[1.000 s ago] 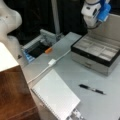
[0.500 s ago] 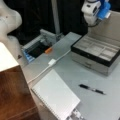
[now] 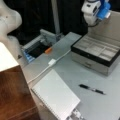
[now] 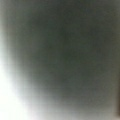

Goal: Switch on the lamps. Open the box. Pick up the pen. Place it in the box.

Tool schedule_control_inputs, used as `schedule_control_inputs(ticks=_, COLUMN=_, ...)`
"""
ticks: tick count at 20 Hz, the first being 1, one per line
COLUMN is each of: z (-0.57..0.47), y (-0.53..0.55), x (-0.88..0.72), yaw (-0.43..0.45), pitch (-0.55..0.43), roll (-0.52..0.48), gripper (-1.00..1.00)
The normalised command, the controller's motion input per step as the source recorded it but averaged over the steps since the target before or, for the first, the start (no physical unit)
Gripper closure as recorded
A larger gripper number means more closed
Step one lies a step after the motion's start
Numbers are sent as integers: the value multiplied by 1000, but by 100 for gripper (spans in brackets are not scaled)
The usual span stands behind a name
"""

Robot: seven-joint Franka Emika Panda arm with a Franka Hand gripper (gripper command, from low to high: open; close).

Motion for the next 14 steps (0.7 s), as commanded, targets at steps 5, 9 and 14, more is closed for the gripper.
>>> schedule_control_inputs(ticks=5, z=-61, y=289, x=-21, yaw=-35, pitch=-57, roll=-266, gripper=-100)
schedule_control_inputs(ticks=9, z=-7, y=296, x=25, yaw=-15, pitch=-65, roll=-203, gripper=-100)
schedule_control_inputs(ticks=14, z=98, y=168, x=2, yaw=32, pitch=-42, roll=-124, gripper=-100)
